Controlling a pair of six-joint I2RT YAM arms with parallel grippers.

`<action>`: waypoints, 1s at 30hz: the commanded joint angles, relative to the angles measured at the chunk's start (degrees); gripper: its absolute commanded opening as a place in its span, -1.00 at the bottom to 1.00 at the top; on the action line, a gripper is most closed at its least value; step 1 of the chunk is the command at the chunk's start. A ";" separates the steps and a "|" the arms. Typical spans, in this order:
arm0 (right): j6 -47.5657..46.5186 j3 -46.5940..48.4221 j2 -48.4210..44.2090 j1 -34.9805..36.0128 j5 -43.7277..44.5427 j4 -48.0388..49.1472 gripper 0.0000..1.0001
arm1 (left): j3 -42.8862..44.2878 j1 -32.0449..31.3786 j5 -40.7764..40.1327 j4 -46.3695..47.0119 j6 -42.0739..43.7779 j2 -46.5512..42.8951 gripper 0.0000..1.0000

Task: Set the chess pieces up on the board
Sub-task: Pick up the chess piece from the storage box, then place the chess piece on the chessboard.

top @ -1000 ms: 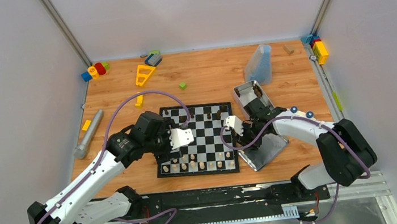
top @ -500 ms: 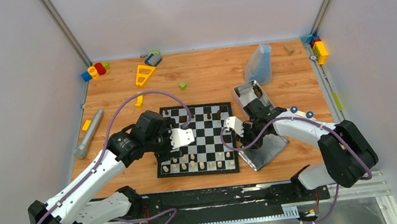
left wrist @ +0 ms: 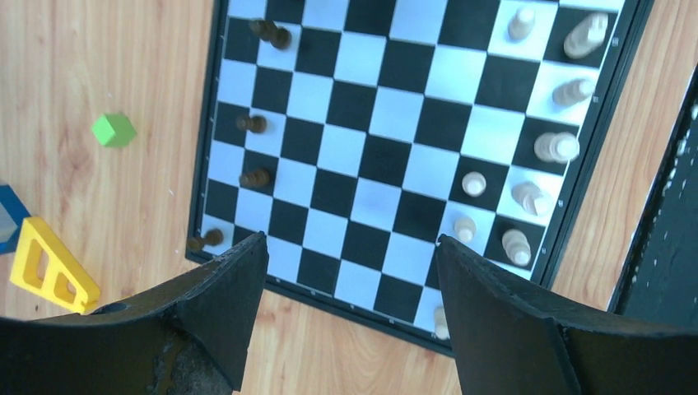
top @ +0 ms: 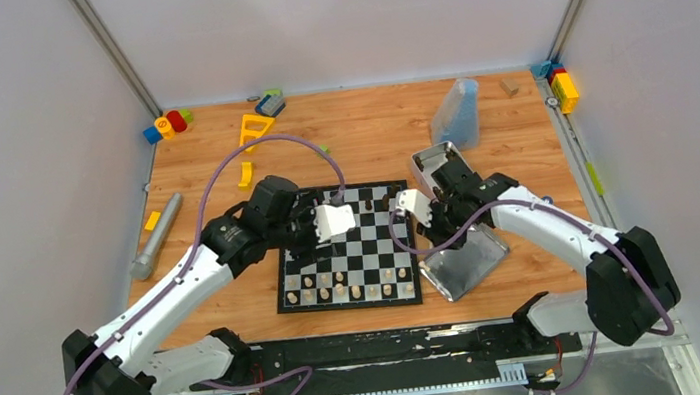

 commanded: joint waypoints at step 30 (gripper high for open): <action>-3.46 54.97 48.30 24.72 39.77 -38.72 -0.93 | 3.90 38.41 18.28 1.50 -10.96 -13.03 0.66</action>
